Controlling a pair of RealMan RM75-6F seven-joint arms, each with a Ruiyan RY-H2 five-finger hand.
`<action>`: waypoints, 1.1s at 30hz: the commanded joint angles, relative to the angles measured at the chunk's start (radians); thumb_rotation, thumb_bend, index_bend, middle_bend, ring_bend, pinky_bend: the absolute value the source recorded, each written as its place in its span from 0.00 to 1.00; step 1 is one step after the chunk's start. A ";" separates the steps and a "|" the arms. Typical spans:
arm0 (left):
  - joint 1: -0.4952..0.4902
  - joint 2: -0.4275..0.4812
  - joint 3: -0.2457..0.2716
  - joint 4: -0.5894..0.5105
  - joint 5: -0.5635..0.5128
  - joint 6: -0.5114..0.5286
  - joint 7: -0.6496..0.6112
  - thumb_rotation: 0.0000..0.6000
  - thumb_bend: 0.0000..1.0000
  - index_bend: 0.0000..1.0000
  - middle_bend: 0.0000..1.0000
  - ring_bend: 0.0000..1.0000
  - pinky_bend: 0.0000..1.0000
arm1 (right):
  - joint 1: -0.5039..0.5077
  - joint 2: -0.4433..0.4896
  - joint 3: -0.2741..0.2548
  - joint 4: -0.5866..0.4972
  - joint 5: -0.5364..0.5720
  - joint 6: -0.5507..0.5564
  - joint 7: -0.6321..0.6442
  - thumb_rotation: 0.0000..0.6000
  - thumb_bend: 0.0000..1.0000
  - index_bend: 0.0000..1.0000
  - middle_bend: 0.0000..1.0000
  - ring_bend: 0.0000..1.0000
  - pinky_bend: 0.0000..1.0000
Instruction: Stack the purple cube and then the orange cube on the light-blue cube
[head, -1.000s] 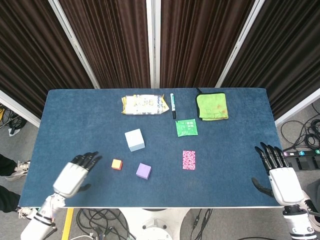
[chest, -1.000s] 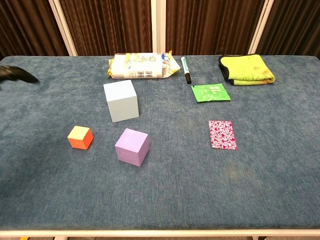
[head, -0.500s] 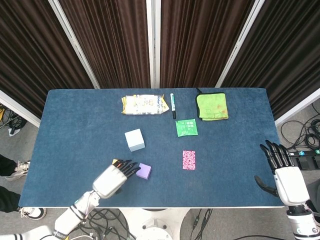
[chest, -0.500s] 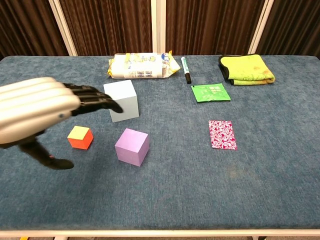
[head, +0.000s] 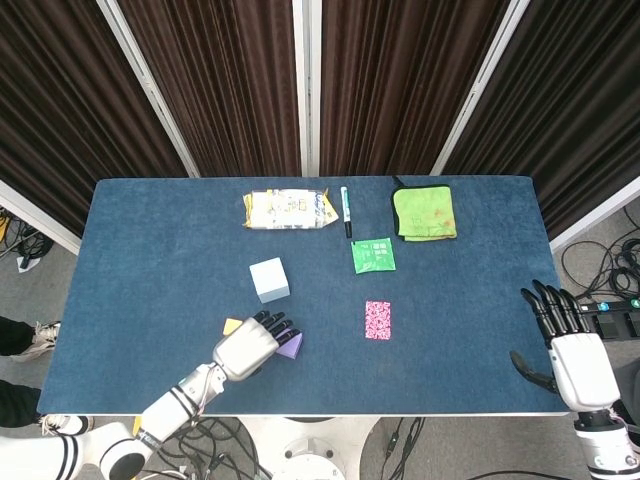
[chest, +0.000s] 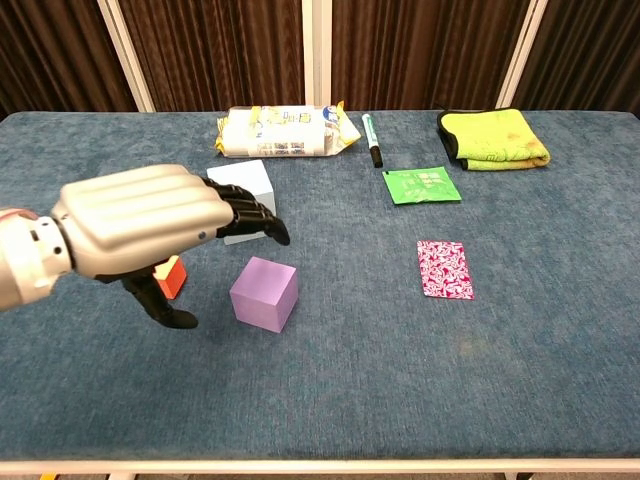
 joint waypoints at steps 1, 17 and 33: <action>-0.024 -0.034 -0.012 0.016 -0.072 -0.020 0.038 1.00 0.17 0.27 0.34 0.20 0.29 | 0.000 0.001 0.000 0.000 0.001 0.000 0.003 1.00 0.18 0.00 0.00 0.00 0.00; -0.079 -0.096 0.003 0.086 -0.144 0.003 0.048 1.00 0.25 0.30 0.40 0.21 0.29 | 0.003 0.010 0.004 -0.001 0.011 -0.007 0.021 1.00 0.18 0.00 0.00 0.00 0.00; -0.107 -0.166 0.009 0.132 -0.190 0.036 0.000 1.00 0.31 0.32 0.50 0.27 0.32 | 0.005 0.015 0.007 -0.003 0.019 -0.011 0.030 1.00 0.18 0.00 0.00 0.00 0.00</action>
